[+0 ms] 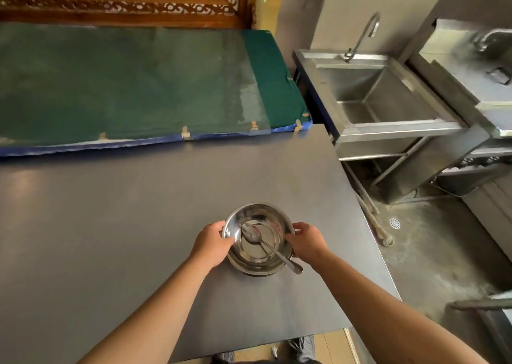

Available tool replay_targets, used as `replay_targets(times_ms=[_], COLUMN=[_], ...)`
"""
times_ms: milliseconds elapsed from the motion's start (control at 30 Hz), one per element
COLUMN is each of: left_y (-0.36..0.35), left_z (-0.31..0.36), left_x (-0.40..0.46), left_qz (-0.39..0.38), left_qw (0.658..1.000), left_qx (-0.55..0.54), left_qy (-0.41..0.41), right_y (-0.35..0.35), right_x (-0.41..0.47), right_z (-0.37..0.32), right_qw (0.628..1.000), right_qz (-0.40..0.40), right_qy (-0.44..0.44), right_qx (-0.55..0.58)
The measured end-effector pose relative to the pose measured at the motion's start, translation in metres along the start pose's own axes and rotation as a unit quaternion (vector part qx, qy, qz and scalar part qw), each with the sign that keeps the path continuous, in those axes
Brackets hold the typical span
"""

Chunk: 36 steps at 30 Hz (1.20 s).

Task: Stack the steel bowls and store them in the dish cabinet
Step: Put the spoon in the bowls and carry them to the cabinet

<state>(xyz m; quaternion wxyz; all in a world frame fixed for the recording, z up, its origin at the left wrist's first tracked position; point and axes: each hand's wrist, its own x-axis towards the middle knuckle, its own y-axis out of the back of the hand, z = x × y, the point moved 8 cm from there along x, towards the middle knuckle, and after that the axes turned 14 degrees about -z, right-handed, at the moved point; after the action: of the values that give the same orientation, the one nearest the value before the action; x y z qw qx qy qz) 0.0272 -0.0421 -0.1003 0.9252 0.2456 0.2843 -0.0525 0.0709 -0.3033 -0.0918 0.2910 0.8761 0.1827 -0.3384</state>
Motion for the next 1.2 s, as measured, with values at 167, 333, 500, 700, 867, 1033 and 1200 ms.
replay_targets(times_ms=[167, 333, 500, 700, 867, 1033, 1200], left_y=[0.000, -0.026, -0.077, -0.174, -0.283, -0.413, -0.541], left_z=[0.048, 0.124, 0.213, 0.311, 0.375, 0.427, 0.466], left_x=[-0.001, -0.003, -0.018, -0.068, -0.121, -0.176, -0.237], left_qz=[-0.013, -0.061, -0.107, -0.169, -0.222, -0.261, -0.318], left_qw=[0.999, 0.993, 0.980, 0.955, 0.935, 0.915, 0.885], left_qx=[0.003, -0.024, -0.020, -0.005, 0.015, 0.050, 0.080], left_qy=[-0.042, -0.100, -0.169, -0.245, -0.278, -0.302, -0.331], right_y=[0.037, 0.094, 0.161, 0.244, 0.302, 0.352, 0.380], right_x=[-0.046, -0.098, -0.158, -0.242, -0.318, -0.408, -0.497], right_z=[0.008, 0.026, 0.058, 0.132, 0.220, 0.323, 0.428], right_qw=[0.996, 0.983, 0.965, 0.933, 0.907, 0.879, 0.844], right_qz=[0.064, 0.135, 0.213, 0.305, 0.358, 0.424, 0.476], right_qy=[0.014, 0.027, 0.040, 0.035, 0.022, -0.012, -0.057], right_qx=[0.058, 0.121, 0.151, 0.187, 0.221, 0.220, 0.241])
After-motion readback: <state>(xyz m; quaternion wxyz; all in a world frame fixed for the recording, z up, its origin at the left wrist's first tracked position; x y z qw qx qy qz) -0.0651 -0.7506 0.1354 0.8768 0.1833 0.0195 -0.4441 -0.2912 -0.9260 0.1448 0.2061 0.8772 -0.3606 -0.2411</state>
